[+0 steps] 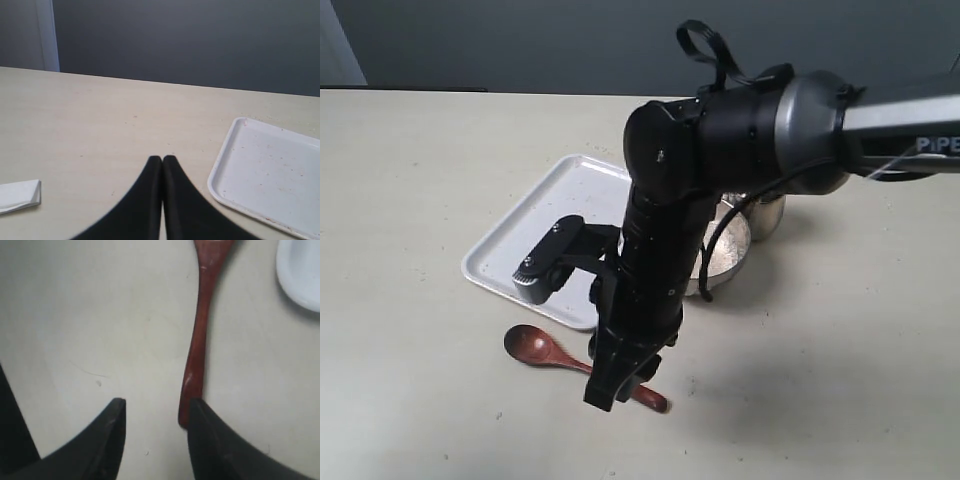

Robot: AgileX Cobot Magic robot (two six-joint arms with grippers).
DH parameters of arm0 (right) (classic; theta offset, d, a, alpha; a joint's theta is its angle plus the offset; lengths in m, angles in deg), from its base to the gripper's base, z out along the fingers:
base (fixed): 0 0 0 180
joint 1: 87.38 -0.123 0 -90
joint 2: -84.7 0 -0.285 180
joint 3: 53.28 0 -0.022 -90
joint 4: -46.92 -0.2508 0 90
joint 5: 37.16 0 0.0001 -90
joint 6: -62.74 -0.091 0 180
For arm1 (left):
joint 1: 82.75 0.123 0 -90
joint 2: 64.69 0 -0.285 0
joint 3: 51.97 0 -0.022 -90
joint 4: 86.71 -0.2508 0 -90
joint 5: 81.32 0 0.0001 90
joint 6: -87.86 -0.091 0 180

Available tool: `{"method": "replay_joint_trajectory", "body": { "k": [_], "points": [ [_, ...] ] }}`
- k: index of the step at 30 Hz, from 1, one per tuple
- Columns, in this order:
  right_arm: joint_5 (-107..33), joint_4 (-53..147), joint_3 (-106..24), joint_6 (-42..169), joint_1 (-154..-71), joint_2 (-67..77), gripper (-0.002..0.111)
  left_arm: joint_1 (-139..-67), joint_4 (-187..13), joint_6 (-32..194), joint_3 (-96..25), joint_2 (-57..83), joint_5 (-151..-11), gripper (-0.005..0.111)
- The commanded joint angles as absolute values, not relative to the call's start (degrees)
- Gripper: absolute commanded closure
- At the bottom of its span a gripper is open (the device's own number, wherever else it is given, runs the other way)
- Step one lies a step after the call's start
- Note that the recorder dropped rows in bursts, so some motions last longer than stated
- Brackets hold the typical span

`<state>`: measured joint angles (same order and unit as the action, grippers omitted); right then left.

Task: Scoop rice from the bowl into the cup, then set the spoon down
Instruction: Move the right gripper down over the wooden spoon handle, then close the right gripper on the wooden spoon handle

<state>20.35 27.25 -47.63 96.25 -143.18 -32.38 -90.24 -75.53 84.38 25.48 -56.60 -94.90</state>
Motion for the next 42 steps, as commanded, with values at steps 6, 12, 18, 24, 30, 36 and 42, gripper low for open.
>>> {"method": "replay_joint_trajectory", "body": {
  "k": [6,12,18,24,30,36,42],
  "points": [
    [19.0,27.6,-48.0,96.4,-143.3,-35.3,0.068,-90.3,-75.6,84.7,25.2,-56.9,-94.8,0.106],
    [18.6,27.0,-48.0,96.2,-143.3,-36.6,0.068,-90.3,-75.6,84.7,25.2,-56.9,-94.8,0.106],
    [17.9,27.0,-48.0,96.1,-143.3,-36.6,0.068,-90.3,-75.6,84.7,25.2,-56.9,-94.8,0.106],
    [17.7,27.0,-48.0,96.1,-143.3,-36.6,0.068,-90.3,-75.6,84.7,25.2,-56.9,-94.8,0.106],
    [17.7,27.0,-48.0,96.1,-143.3,-36.6,0.068,-90.3,-75.6,84.7,25.2,-56.9,-94.8,0.106],
    [17.6,27.0,-48.0,96.1,-143.3,-36.6,0.068,-90.3,-75.6,84.7,25.2,-56.9,-94.8,0.106],
    [17.6,27.0,-48.0,96.1,-143.3,-36.6,0.068,-90.3,-75.6,84.7,25.2,-56.9,-94.8,0.106]
  ]
}}
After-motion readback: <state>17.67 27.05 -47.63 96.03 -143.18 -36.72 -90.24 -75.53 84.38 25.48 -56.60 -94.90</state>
